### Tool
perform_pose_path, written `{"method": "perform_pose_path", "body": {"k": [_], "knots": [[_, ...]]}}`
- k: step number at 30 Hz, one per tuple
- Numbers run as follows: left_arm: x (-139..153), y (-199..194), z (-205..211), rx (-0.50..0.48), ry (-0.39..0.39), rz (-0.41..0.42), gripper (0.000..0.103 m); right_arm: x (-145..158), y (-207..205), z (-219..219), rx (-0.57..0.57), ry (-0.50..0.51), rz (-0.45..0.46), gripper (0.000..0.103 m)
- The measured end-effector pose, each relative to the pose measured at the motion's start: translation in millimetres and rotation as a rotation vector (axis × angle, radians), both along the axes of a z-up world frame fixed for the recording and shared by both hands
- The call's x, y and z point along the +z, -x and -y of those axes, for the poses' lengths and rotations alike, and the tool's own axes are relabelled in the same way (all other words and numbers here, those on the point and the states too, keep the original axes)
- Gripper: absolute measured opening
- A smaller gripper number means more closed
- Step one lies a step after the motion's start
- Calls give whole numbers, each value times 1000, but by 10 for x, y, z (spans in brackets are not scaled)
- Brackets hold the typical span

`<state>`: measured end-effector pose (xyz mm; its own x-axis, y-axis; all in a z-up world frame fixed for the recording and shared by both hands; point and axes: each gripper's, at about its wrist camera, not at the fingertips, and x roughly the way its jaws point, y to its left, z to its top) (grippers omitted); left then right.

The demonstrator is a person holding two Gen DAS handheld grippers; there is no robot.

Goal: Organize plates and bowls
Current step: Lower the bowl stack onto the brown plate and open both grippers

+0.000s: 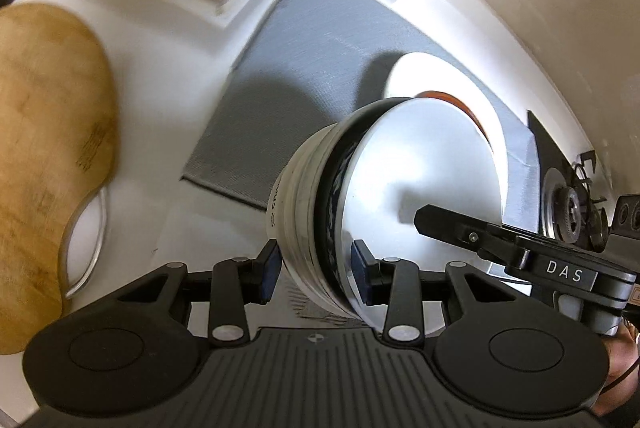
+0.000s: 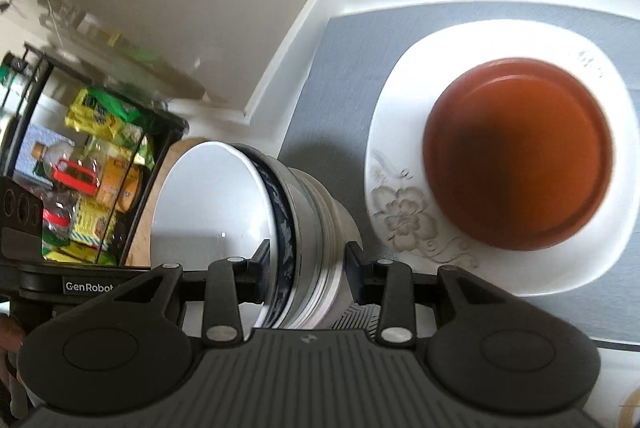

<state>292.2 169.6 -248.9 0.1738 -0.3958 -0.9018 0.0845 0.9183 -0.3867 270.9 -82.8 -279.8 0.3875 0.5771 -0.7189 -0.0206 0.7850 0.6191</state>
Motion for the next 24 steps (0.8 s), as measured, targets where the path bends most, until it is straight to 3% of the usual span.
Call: {"method": "perform_pose_path", "body": {"k": [11,24], "knots": [[395,-56,754,-99,0,66,42,466,178,651,-125,18,82,41],[731,-349,1331,-172,13,130,42,908,16,1317,-222,40,187,41]]}}
